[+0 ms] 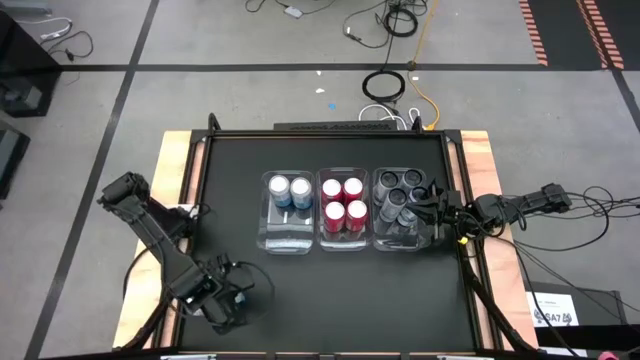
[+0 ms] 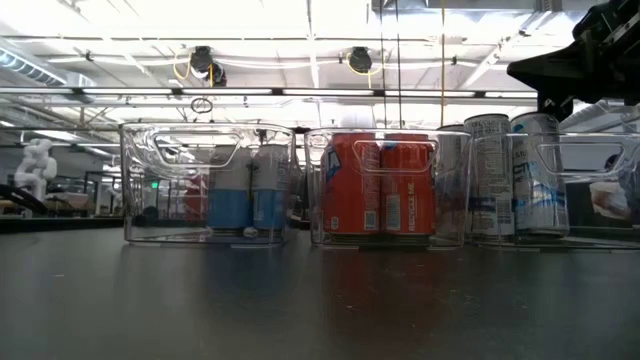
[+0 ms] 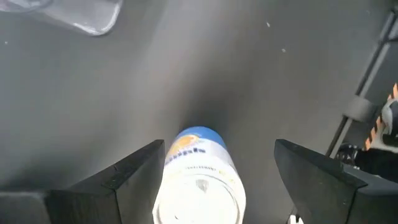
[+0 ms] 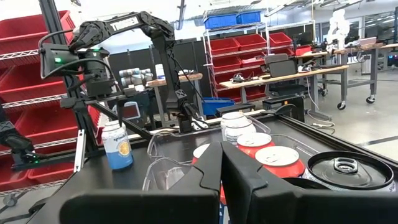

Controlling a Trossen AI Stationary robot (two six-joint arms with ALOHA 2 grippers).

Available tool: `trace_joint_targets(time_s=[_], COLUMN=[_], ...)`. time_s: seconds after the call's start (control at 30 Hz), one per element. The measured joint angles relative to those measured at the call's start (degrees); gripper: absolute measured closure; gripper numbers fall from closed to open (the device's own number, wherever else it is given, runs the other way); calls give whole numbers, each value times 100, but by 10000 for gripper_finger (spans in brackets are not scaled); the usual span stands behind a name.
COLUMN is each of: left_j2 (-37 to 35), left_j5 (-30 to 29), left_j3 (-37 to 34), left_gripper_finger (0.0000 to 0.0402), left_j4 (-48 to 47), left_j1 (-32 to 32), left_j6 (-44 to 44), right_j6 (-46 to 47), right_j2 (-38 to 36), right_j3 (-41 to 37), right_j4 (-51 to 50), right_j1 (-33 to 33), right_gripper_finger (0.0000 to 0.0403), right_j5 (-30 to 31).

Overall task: Sort soda cans
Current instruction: Put the blue-white soda can into the left transparent bin

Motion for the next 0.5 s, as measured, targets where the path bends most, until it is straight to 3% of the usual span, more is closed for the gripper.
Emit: trace_joint_targets(time_s=[0.23, 0.5], left_j2=[0, 0], left_j5=[-35, 426], left_j3=[-104, -612], left_gripper_finger=[91, 91], left_j4=[13, 389], left_j1=[-127, -135], left_j6=[123, 80], right_j6=[0, 0], right_j2=[0, 0], right_j3=[0, 0], right_j4=[1, 1], right_j1=[0, 1], right_gripper_finger=[403, 403], right_j5=[-1, 0])
